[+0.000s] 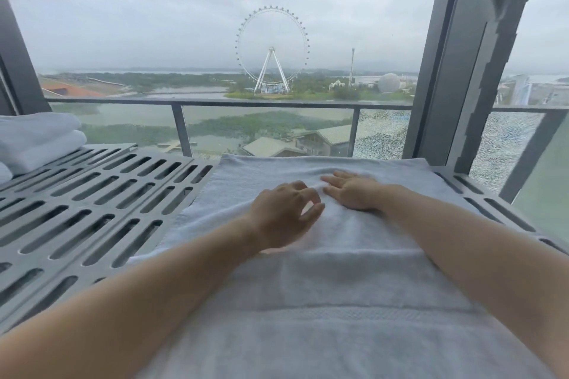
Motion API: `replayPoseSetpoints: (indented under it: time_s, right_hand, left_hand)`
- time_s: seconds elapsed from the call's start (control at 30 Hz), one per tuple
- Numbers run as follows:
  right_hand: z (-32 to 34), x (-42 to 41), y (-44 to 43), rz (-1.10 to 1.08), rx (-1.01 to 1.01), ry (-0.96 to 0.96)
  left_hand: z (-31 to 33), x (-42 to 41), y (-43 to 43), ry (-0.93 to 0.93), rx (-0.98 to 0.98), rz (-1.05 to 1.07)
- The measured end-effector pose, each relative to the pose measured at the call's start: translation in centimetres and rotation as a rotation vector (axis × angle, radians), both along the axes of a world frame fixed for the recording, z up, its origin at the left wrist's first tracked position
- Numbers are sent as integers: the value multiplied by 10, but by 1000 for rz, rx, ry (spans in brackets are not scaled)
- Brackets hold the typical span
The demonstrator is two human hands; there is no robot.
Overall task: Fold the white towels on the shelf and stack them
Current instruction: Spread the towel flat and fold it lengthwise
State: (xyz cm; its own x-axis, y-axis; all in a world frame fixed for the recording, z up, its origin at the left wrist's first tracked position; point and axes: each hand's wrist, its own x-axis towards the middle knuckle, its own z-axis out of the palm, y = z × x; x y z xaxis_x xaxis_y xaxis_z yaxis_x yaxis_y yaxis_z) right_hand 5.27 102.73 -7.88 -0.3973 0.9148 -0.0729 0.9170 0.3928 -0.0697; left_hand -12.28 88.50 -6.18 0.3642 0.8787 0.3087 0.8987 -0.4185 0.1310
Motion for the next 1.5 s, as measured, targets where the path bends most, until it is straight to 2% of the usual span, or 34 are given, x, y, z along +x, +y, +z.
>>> replayPoseSetpoints:
  time_s: [0.17, 0.3, 0.5, 0.63, 0.83, 1.0, 1.1, 1.23, 1.3, 1.37, 1.5]
  right_hand:
    - [16, -12, -37, 236, 0, 316]
    - [14, -7, -72, 427, -33, 205]
    - [8, 20, -89, 355, 9, 440]
    - [2, 30, -100, 356, 32, 427]
    - [0, 33, -99, 297, 125, 533]
    - [8, 28, -89, 281, 167, 546]
    - [16, 20, -84, 267, 173, 523]
    - [26, 16, -77, 258, -12, 433]
    - [30, 5, -72, 251, -57, 483]
    - [28, -10, -62, 224, -14, 522]
    - [12, -23, -42, 131, 150, 403]
  left_hand:
    - [21, 7, -25, -126, 51, -210]
    - [16, 17, -54, -149, 73, -512]
    - [-3, 29, -67, -156, 35, -653]
    - [-6, 24, -70, -95, -44, -716]
    - [-5, 17, -81, 164, -159, -689]
    - [-4, 19, -84, 263, -216, -670]
    - [-4, 20, -84, 269, -232, -670]
    - [-4, 21, -85, 245, -259, -679]
    - [-3, 22, -85, 235, -263, -683]
    - [-2, 22, -85, 222, -274, -673]
    - [-2, 22, -86, 209, -272, -659]
